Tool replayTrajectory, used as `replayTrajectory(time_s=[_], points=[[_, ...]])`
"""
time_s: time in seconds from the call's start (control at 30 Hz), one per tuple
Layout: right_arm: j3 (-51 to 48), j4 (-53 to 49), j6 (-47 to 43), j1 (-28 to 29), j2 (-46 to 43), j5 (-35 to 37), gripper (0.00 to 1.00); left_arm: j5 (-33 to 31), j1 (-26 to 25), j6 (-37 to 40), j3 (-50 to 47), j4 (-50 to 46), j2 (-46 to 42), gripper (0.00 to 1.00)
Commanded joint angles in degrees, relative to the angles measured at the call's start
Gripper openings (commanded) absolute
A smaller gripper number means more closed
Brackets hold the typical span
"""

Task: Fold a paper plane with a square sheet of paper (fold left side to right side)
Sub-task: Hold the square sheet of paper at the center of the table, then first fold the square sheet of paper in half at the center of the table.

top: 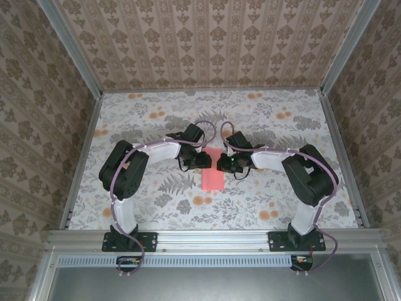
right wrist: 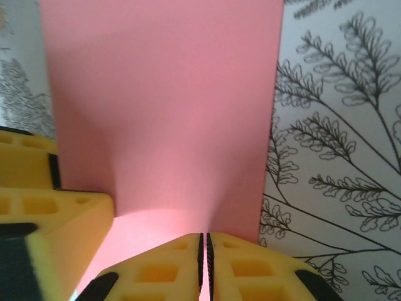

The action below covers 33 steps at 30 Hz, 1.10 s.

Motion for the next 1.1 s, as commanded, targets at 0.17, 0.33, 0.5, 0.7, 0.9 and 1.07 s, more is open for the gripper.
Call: replayTrajectory(time_s=[0.17, 0.33, 0.5, 0.7, 0.9, 1.07], points=[[2.38, -8.43, -0.70, 1.05, 2.45, 3.21, 0.11, -2.20, -0.24, -0.03, -0.77, -0.06, 2.18, 0.42], [1.54, -9.06, -0.82, 1.07, 3.15, 3.97, 0.10, -2.61, 0.24, 1.35, 0.47, -1.56, -1.39, 0.47], [0.89, -9.33, -0.77, 1.16, 3.68, 4.68, 0.10, -3.99, 1.50, 2.32, 0.88, -2.46, -7.45, 0.57], [0.80, -9.49, -0.82, 1.16, 3.88, 4.94, 0.09, -2.08, 2.22, 2.41, -1.37, -0.20, -13.12, 0.57], [0.83, -9.54, -0.95, 1.16, 3.81, 4.86, 0.09, 10.12, 1.97, -0.42, -5.27, 9.12, -10.85, 0.38], [0.94, -9.79, -1.07, 1.16, 3.91, 4.94, 0.09, 14.44, 1.26, -1.54, -5.58, 12.28, -6.25, 0.29]])
